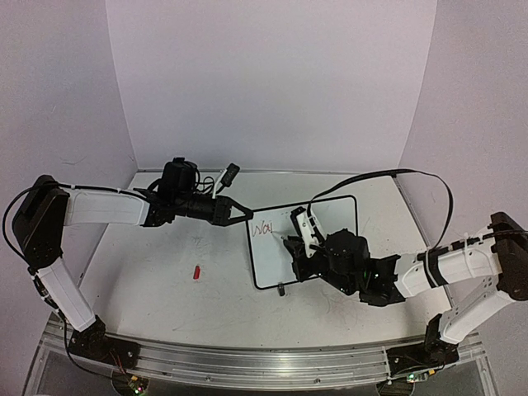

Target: Write a sentence on the whiteboard

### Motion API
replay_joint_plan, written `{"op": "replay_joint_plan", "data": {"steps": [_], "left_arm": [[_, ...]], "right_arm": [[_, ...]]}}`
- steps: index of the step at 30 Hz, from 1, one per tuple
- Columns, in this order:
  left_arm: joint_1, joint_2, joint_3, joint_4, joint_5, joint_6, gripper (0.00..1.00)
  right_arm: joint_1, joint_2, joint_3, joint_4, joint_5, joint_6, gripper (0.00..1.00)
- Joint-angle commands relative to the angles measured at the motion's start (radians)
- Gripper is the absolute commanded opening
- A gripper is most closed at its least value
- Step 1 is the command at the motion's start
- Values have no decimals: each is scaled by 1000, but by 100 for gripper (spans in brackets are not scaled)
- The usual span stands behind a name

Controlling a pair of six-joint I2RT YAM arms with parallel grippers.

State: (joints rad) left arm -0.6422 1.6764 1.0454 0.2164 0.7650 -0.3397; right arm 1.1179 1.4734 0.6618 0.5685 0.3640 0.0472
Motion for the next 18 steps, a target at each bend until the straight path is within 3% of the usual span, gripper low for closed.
{"op": "replay_joint_plan", "data": {"steps": [1,18], "left_arm": [[0,-46,17,26,30,-4,9],[0,-48,15,26,31,-2,9]], "right_arm": [[-5,8,44,31,55,-21,0],[-8,7,52,44,97,-21,0]]}}
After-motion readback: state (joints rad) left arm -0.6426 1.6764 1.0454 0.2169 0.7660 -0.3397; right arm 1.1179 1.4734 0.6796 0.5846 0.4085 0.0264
